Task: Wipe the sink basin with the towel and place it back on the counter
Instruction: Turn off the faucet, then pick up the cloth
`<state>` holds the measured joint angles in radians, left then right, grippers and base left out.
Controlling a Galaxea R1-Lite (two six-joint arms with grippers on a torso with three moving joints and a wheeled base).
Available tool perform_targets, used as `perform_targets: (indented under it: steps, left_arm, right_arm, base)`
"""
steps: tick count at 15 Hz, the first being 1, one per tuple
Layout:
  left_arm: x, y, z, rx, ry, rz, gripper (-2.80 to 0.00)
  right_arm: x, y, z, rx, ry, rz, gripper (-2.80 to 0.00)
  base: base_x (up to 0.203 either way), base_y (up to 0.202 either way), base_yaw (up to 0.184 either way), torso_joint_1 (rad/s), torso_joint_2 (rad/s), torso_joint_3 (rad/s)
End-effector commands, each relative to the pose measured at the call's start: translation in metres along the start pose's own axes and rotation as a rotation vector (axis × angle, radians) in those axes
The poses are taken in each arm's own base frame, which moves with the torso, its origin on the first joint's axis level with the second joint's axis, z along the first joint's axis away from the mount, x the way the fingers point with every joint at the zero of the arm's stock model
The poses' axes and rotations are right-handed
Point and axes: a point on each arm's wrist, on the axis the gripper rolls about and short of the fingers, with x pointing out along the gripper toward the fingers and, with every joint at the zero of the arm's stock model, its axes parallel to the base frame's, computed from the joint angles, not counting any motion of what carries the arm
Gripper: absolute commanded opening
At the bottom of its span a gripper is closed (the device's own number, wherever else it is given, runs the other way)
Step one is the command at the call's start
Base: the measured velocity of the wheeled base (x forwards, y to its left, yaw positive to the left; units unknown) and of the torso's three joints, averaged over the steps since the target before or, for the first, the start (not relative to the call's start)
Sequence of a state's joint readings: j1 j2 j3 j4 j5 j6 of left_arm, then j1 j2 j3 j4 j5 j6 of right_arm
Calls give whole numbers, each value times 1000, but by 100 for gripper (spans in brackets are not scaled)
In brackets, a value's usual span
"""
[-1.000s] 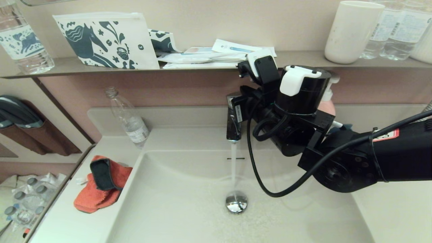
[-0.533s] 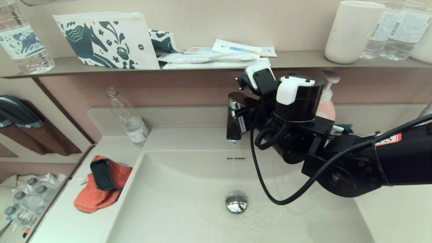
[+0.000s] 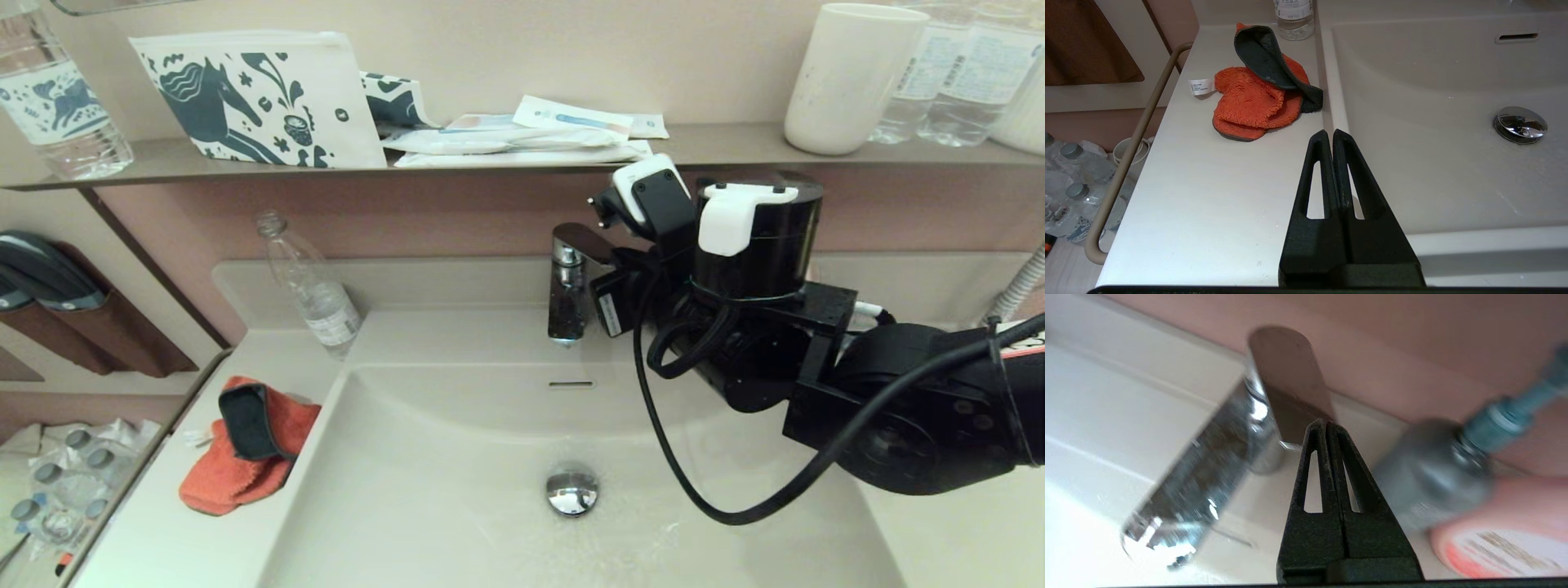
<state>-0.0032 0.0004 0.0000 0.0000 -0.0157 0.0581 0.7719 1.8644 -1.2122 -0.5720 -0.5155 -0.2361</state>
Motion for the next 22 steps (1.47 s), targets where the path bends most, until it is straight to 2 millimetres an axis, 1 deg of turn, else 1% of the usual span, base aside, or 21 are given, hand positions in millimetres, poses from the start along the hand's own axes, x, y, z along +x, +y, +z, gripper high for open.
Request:
perform_targets:
  steps: [1, 2, 3, 5, 6, 9, 12, 14, 17, 19, 21, 22]
  left_arm:
    - [0, 0, 0, 0, 0, 1, -280]
    - [0, 0, 0, 0, 1, 0, -280]
    - [0, 0, 0, 1, 0, 1, -280]
    - [0, 0, 0, 0, 1, 0, -280]
    - [0, 0, 0, 0, 1, 0, -280]
    - [0, 0, 0, 2, 0, 1, -280]
    - [0, 0, 0, 1, 1, 0, -280]
    - [0, 0, 0, 0, 0, 1, -280]
    - [0, 0, 0, 1, 1, 0, -280]
    - [0, 0, 0, 1, 1, 0, -280]
    - [0, 0, 0, 2, 0, 1, -280]
    - [0, 0, 0, 1, 0, 1, -280]
  right_arm:
    - [-13, -11, 14, 21, -37, -12, -280]
    - [-19, -15, 19, 27, -48, -14, -280]
    - [-25, -18, 17, 24, -43, -12, -280]
    - [-41, -26, 7, 9, -13, -16, -280]
    - [-49, -35, 3, 8, -3, -39, -280]
    - [-74, -74, 2, 66, -12, -135, -280]
    - [-104, -108, -13, 86, 8, -236, -280]
    - [-125, -135, -27, 94, 34, -361, -280]
    - [-164, -163, -37, 118, 24, -526, -280]
    - [-191, -176, -44, 123, 24, -612, -280]
    - [-230, -182, -46, 126, 23, -668, -280]
    - [-252, -182, -49, 123, 34, -680, -280]
  base:
    - [0, 0, 0, 0, 0, 0]
    - [0, 0, 0, 0, 0, 0]
    - [0, 0, 0, 0, 0, 0]
    - [0, 0, 0, 0, 0, 0]
    - [0, 0, 0, 0, 0, 0]
    - [0, 0, 0, 0, 0, 0]
    - [0, 0, 0, 0, 0, 0]
    - [0, 0, 0, 0, 0, 0]
    - [0, 0, 0, 0, 0, 0]
    - [0, 0, 0, 0, 0, 0]
    - [0, 0, 0, 0, 0, 0]
    - [0, 0, 0, 0, 0, 0]
